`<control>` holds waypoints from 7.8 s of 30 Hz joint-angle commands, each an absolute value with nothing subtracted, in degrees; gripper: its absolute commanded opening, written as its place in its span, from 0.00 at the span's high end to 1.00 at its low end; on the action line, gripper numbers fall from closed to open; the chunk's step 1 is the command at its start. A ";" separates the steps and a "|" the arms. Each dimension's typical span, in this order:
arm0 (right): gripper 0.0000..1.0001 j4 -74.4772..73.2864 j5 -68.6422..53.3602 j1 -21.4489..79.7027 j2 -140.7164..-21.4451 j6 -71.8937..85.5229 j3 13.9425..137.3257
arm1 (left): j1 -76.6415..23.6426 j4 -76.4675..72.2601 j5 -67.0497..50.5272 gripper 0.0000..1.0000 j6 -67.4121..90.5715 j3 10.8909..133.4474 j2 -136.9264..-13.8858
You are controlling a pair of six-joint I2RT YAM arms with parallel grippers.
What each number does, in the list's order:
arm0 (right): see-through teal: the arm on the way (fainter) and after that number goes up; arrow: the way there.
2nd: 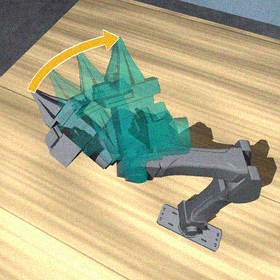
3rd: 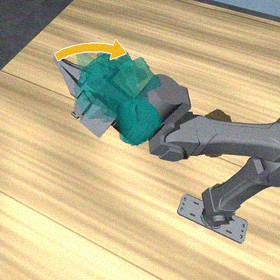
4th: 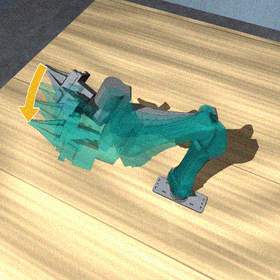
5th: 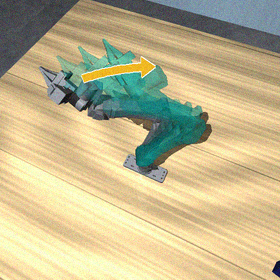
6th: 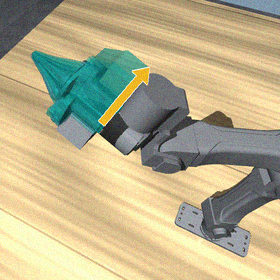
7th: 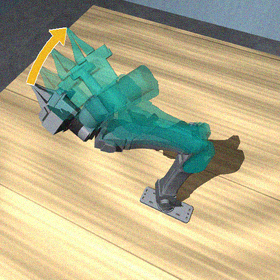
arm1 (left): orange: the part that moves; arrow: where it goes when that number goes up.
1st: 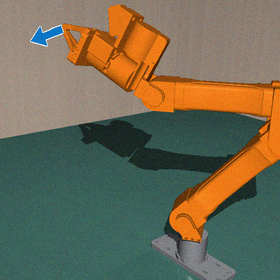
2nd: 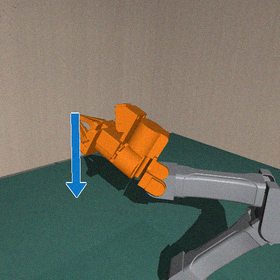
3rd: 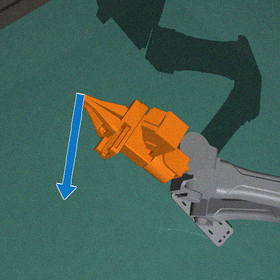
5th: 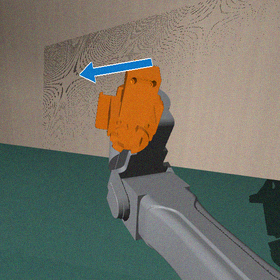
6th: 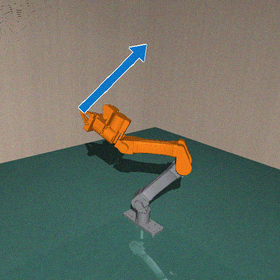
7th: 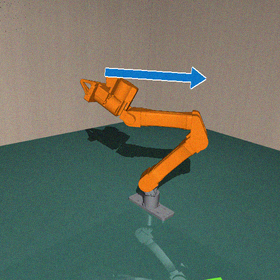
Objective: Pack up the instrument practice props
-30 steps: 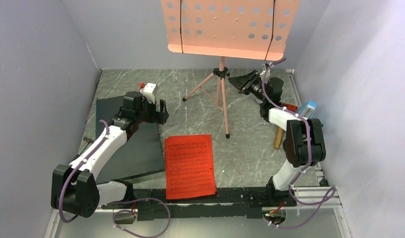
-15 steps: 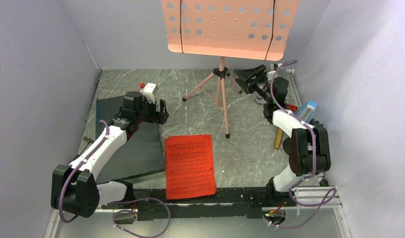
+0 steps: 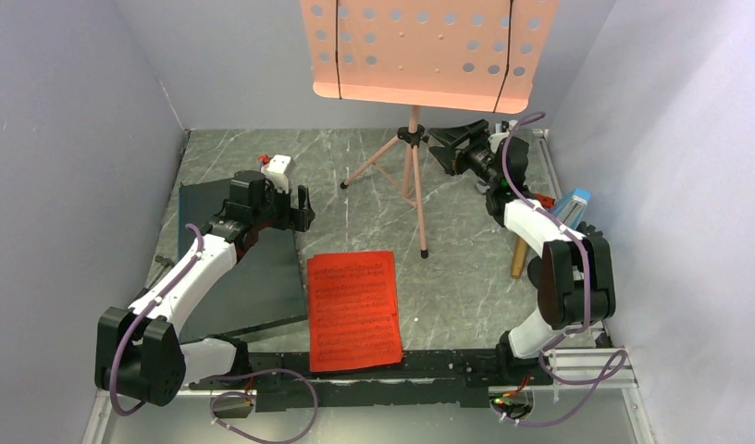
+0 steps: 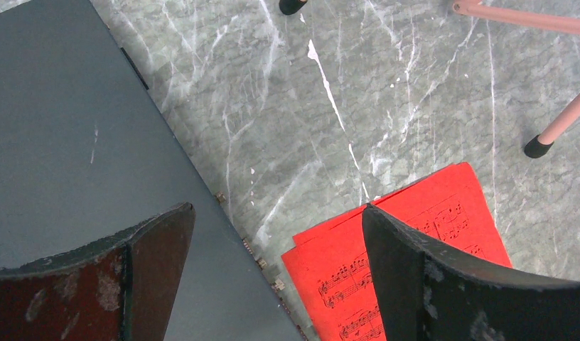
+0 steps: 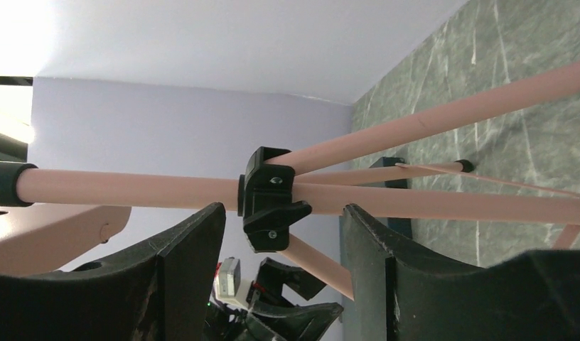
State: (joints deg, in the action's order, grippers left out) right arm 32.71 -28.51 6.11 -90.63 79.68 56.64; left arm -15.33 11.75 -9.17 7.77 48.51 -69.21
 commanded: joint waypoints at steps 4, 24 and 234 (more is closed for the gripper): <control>0.36 35.56 -28.42 7.17 -90.47 83.43 59.64 | -15.21 9.79 -9.66 0.06 7.65 49.75 -67.85; 0.67 40.11 -32.74 7.15 -92.15 81.49 58.71 | -15.21 9.70 -9.87 0.06 7.56 49.66 -68.01; 1.00 98.09 -18.47 20.63 -101.41 10.28 26.69 | -45.37 -60.85 3.78 0.97 -6.07 93.44 -116.63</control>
